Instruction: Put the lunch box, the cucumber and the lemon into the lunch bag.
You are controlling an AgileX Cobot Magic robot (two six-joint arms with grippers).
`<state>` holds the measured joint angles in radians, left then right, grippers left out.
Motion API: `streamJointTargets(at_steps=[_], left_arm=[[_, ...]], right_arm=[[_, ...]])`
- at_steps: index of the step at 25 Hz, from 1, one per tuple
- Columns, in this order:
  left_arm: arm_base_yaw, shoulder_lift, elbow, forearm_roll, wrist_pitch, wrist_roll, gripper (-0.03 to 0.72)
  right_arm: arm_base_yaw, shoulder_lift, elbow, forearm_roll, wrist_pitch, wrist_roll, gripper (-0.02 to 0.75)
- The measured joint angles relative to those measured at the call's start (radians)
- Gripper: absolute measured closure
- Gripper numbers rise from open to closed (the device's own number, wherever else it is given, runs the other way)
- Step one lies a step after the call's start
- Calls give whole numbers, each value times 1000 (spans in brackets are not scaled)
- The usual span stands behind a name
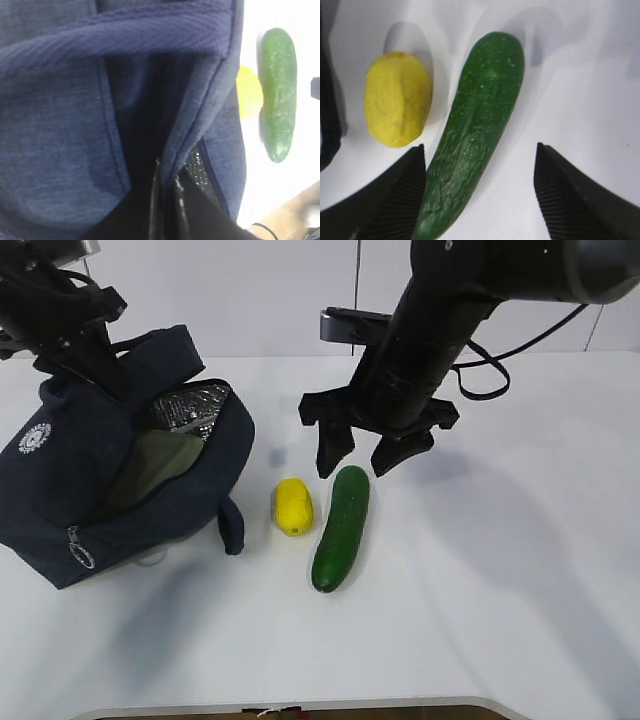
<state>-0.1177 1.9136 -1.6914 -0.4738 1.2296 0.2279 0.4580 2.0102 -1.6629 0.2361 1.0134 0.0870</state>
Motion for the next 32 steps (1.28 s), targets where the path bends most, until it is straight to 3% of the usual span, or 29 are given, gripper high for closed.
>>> streamJointTargets(at_steps=[7,20,32], left_arm=[[0,0,0,16,0,0,704],[0,0,0,26,0,0,704],[0,0,0,37,0,0,703]], right_arm=[[0,33,0,-115,-15,174,202],[0,135,-2,-109,-78,289,202],[0,175,-2,-25,-106,310,205]])
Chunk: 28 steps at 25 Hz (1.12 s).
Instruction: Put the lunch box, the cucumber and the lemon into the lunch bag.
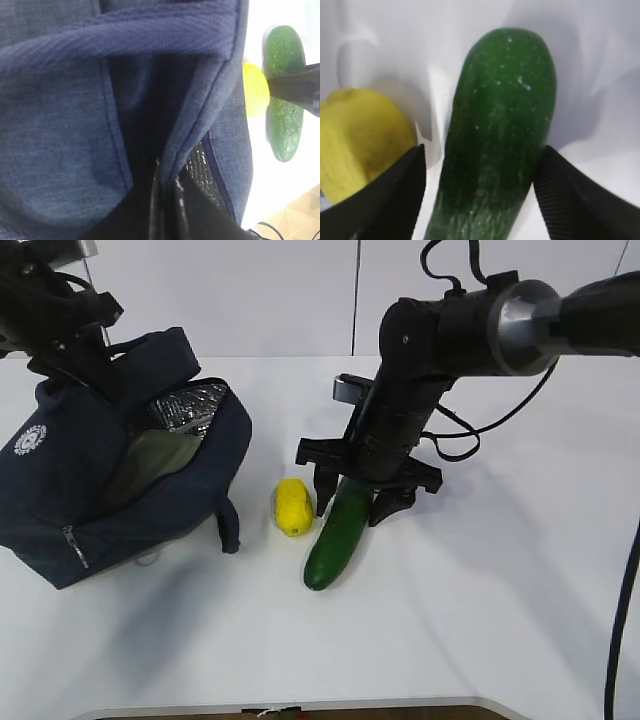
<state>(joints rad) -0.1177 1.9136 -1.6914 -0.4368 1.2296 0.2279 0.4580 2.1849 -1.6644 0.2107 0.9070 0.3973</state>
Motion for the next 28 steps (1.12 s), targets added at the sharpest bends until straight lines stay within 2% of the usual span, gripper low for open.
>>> streamJointTargets(at_steps=[3,7,10,15,22,28], left_arm=[[0,0,0,0,0,0,703],[0,0,0,0,0,0,703],[0,0,0,1,0,0,703],[0,0,0,2,0,0,703],[0,0,0,17,0,0,703],[0,0,0,29,0,0,703]], right_arm=[[0,0,0,4,6,0,237],[0,0,0,8,20,0,330],[0,0,0,8,22,-12,365],[0,0,0,26,58,-58,382],[0,0,-2,113,138,-190,382],[0,0,-94,119,276,-254,382]])
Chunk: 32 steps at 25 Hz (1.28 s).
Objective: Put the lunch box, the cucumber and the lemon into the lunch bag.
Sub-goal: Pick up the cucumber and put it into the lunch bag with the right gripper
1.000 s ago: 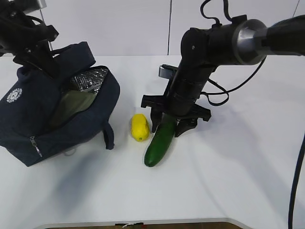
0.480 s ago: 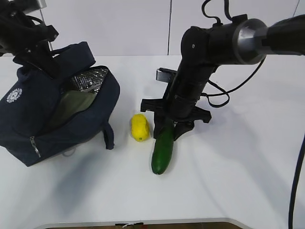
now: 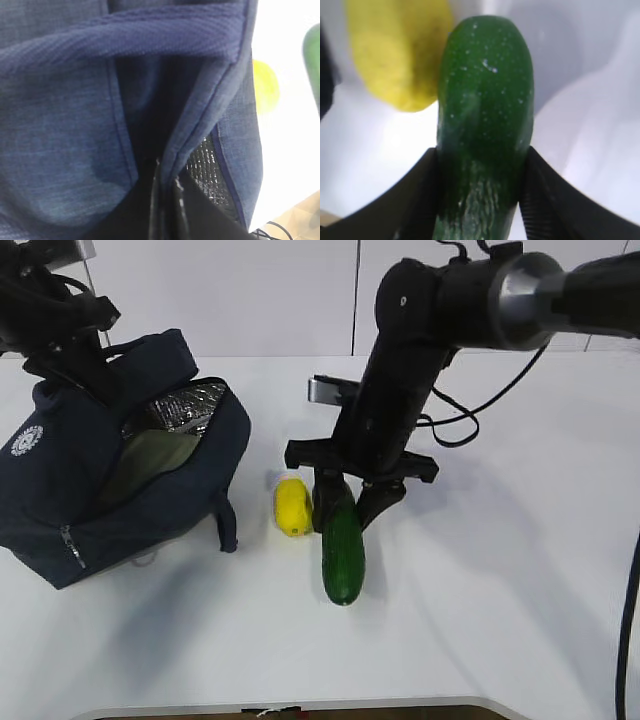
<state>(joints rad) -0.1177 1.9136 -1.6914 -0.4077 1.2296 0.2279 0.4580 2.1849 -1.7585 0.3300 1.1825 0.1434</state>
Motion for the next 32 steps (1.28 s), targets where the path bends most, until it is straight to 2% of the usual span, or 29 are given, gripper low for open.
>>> streamJointTargets(at_steps=[9,24,32], left_arm=[[0,0,0,2,0,0,703],[0,0,0,4,0,-5,703],[0,0,0,4,0,-9,703]], right_arm=[[0,-14,-191,30,33,-81,383],[0,-57,-206,81,47,-221,383],[0,-57,-206,131,-100,-262,383]])
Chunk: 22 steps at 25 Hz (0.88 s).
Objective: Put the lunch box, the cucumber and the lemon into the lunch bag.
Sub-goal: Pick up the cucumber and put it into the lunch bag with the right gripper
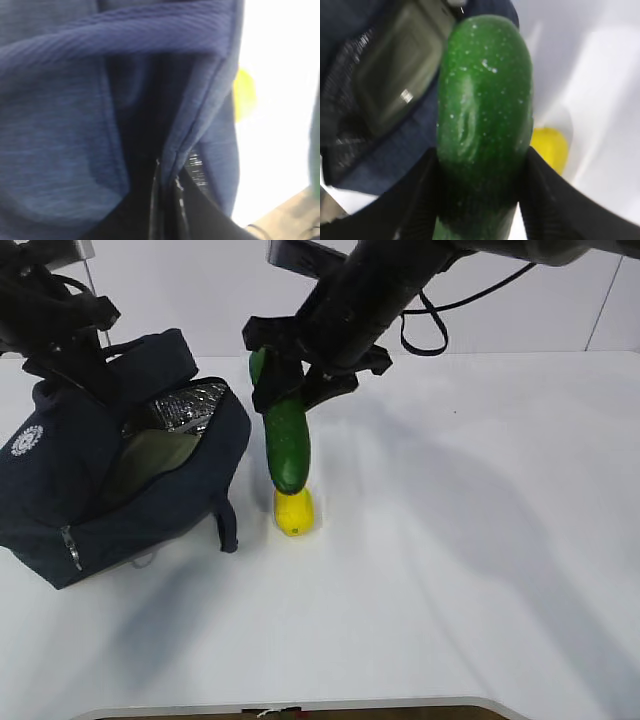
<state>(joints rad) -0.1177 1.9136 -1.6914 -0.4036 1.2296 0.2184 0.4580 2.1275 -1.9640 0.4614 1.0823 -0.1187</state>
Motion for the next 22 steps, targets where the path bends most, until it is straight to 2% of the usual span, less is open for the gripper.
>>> streamJointTargets(at_steps=[8,16,22], left_arm=[[0,0,0,-75,0,-2,703],[2,0,0,-108,0,-2,703],[2,0,0,-110,0,-2,703]], right_arm=[[0,6,0,206,-177,-68,383],[0,98,0,481,-177,-164,384],[0,146,0,562,-139,-179,384]])
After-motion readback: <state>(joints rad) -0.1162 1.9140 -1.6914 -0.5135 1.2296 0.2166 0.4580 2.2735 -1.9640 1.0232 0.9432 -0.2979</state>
